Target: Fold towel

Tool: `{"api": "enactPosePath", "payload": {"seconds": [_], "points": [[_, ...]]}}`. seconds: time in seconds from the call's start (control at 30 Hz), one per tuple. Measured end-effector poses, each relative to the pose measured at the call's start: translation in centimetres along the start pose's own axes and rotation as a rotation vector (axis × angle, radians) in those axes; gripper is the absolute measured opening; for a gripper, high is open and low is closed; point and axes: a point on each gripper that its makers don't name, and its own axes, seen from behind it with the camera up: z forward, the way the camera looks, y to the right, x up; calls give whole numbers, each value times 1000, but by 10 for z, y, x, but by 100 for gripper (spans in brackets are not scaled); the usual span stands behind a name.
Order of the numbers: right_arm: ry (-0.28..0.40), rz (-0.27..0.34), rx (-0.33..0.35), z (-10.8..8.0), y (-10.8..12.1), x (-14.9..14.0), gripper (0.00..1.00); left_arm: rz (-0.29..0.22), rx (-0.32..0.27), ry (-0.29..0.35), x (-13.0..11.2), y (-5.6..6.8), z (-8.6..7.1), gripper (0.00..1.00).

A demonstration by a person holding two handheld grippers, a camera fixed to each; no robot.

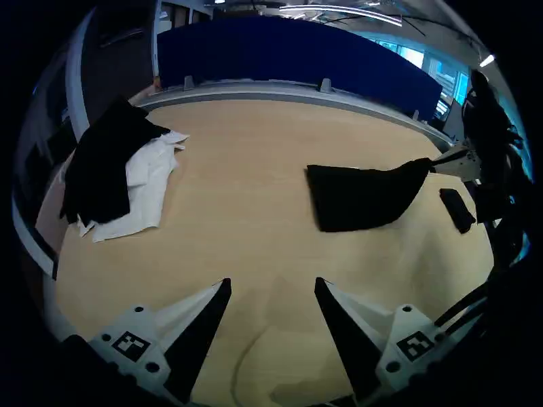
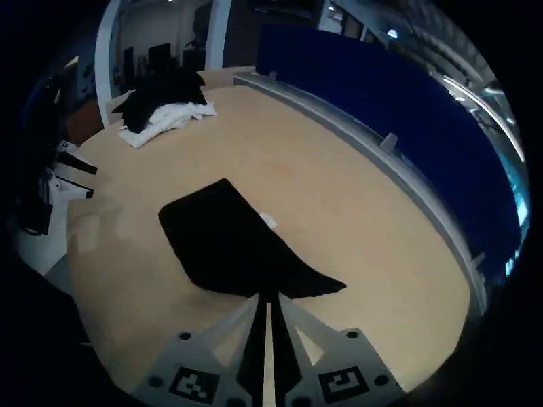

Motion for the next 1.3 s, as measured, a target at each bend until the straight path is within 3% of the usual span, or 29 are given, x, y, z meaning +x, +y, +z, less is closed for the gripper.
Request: {"api": "enactPosePath", "payload": {"seconds": [0.3, 0.63, 0.97, 1.3], "points": [[15, -56, 3, 0, -9, 28, 4, -17, -4, 3, -5, -1, -9, 91], [7, -122, 46, 14, -30, 46, 4, -38, -5, 21, -1, -6, -22, 91], [-7, -207, 150, 56, -86, 76, 4, -61, 38, 59, 8, -24, -48, 91], [-73, -218, 268, 118, -151, 62, 4, -134, 51, 79, 0, -33, -63, 91]]}}
